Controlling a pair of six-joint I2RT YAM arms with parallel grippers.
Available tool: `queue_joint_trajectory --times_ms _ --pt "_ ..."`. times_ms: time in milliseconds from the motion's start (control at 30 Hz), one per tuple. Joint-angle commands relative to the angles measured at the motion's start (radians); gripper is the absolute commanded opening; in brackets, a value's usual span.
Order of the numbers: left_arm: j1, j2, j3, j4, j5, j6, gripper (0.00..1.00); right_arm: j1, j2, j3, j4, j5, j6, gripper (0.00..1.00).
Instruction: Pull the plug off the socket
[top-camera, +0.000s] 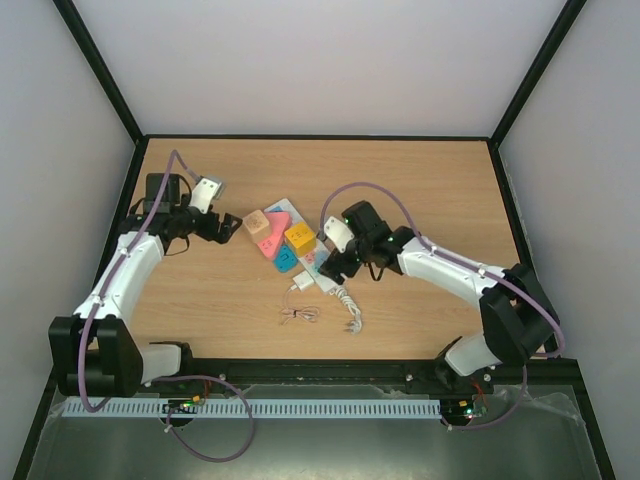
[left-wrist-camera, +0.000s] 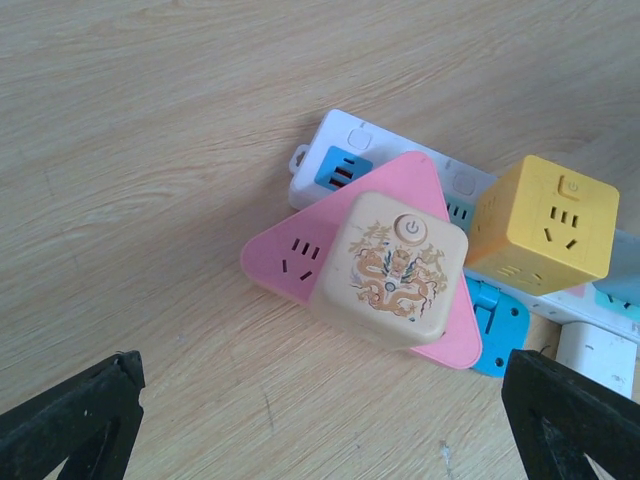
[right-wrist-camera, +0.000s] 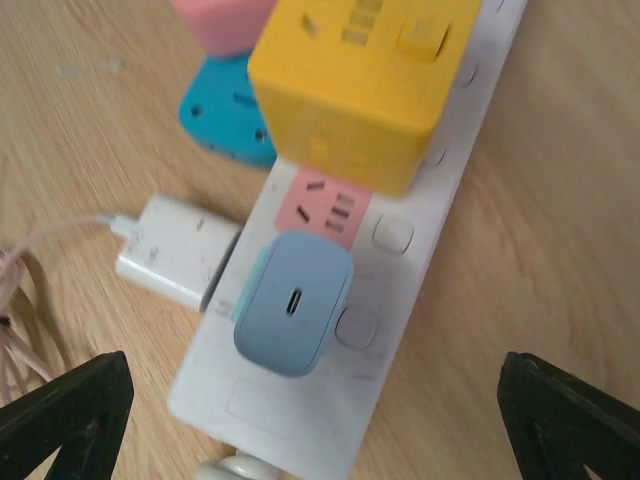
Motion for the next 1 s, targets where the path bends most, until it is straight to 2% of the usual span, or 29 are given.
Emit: queue_joint_trajectory --times_ms 0,167,333,567,800,967 --pt "-0.008 0.018 0.023 -0.017 0.043 0.037 1.0 -0.038 0.0 0.114 -0.094 -0.107 0.018 0.98" --pt "-0.013 0.036 0.025 -0.015 0.046 0.051 1.0 -0.062 0.107 0.29 -0.062 -0.203 0.126 0.98" --pt "-0.025 0.059 0.041 -0.012 0.031 0.06 1.0 -0.076 0.282 0.499 -0.065 -0.267 0.23 0.98" --pt "-0.059 0.093 0.067 -0.018 0.0 0.067 1.0 -0.083 0.491 0.715 -0.135 -0.355 0.253 0.7" --pt "-0.101 0.123 0.075 -0.004 -0.055 0.059 1.0 -0.083 0.616 0.822 -0.169 -0.413 0.27 0.46" --pt "-0.131 0.152 0.079 0.015 -0.1 0.059 1.0 -0.083 0.685 0.869 -0.194 -0.446 0.263 0.4"
